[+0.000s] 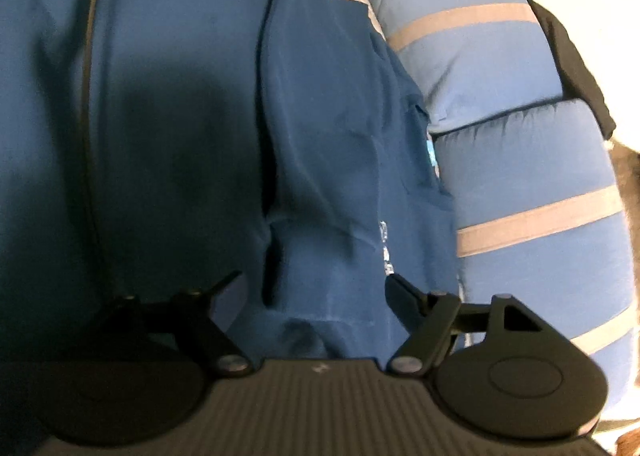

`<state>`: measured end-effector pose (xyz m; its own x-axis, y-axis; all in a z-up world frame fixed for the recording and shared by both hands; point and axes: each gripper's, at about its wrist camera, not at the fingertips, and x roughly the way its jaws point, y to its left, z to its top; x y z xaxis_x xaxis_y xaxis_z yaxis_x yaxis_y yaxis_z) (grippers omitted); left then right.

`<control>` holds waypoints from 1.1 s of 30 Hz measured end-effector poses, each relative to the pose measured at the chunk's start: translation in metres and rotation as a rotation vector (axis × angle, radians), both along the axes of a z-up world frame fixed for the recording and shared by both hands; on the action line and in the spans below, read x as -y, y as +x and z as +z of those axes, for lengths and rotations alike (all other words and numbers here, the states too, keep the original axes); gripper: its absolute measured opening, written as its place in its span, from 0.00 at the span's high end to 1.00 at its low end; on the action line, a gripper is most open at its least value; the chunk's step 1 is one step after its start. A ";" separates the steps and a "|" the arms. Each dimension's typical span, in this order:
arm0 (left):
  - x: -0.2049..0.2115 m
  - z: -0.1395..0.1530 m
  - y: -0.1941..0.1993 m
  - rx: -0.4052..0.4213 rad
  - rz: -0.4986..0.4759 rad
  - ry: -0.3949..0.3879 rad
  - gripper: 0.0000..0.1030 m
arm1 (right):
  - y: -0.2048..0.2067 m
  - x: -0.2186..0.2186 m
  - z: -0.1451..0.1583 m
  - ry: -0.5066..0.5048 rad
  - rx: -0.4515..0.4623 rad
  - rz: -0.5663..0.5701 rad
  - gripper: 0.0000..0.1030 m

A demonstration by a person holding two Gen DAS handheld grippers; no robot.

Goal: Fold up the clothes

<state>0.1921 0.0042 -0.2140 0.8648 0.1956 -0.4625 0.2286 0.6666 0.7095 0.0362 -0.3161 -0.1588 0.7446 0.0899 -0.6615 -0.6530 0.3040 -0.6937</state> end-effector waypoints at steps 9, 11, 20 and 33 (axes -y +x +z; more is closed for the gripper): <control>-0.008 0.009 -0.005 -0.009 -0.048 -0.028 0.21 | 0.016 -0.004 -0.014 -0.085 -0.053 0.022 0.86; -0.010 0.009 -0.006 -0.009 -0.066 -0.025 0.21 | 0.013 -0.002 -0.008 -0.105 -0.068 0.026 0.88; 0.001 0.001 -0.009 0.009 -0.140 0.060 0.21 | -0.008 0.006 0.027 -0.152 -0.128 0.031 0.88; -0.007 0.016 -0.059 0.061 -0.295 0.068 0.21 | -0.016 0.018 0.029 0.028 -0.126 -0.036 0.11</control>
